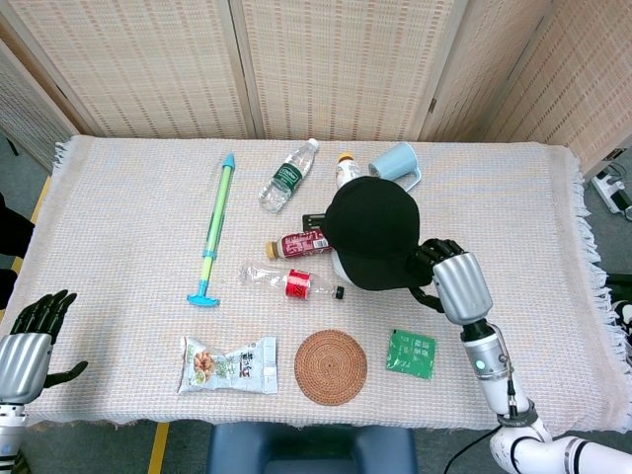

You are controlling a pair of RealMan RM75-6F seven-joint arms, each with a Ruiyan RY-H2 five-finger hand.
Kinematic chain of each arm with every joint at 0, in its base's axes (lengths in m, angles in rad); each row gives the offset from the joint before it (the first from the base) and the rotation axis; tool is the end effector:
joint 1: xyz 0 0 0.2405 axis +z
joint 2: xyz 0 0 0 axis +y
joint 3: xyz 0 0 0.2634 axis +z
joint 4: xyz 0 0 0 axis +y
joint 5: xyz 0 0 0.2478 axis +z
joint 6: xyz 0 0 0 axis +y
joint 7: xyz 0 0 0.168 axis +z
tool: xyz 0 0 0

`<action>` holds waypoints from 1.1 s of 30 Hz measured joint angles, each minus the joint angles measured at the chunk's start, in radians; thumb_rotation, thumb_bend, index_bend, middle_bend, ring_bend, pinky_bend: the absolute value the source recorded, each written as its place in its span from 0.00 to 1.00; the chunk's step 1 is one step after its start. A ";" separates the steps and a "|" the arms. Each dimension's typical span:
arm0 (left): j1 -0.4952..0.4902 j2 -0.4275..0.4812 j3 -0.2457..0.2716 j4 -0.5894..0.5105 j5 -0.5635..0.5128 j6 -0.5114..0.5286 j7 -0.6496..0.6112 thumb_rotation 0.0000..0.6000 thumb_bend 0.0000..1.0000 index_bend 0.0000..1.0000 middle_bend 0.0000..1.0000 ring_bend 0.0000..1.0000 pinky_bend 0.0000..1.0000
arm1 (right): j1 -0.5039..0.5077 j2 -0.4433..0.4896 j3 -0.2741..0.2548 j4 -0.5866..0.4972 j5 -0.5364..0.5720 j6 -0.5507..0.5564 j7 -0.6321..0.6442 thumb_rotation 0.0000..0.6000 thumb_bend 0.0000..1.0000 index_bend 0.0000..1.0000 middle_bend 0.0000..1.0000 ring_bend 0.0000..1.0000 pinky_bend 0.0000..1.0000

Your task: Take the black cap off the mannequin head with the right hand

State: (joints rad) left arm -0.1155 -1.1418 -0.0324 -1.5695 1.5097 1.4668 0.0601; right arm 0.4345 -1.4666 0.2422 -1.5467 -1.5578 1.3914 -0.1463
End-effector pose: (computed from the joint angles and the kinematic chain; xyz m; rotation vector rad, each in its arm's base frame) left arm -0.3346 0.2153 0.1183 -1.4522 -0.8437 -0.8527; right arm -0.1717 -0.3300 0.0402 1.5145 -0.7091 1.3542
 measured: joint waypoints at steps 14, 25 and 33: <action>-0.013 0.006 -0.001 -0.012 0.000 -0.019 0.005 1.00 0.11 0.07 0.10 0.09 0.16 | 0.021 -0.072 0.077 0.099 0.038 0.097 0.081 1.00 0.68 0.80 0.68 0.51 0.49; -0.030 0.003 -0.007 -0.014 0.004 -0.033 0.012 1.00 0.11 0.07 0.10 0.09 0.16 | 0.092 -0.104 0.182 0.173 0.123 0.089 0.090 1.00 0.72 0.81 0.69 0.52 0.50; -0.046 -0.003 -0.010 -0.013 0.003 -0.052 0.018 1.00 0.11 0.07 0.10 0.08 0.16 | 0.159 -0.110 0.241 0.243 0.185 0.029 0.081 1.00 0.74 0.82 0.69 0.52 0.50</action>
State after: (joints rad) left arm -0.1611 -1.1447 -0.0428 -1.5824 1.5125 1.4144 0.0786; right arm 0.5931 -1.5771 0.4832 -1.3032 -1.3727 1.4202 -0.0657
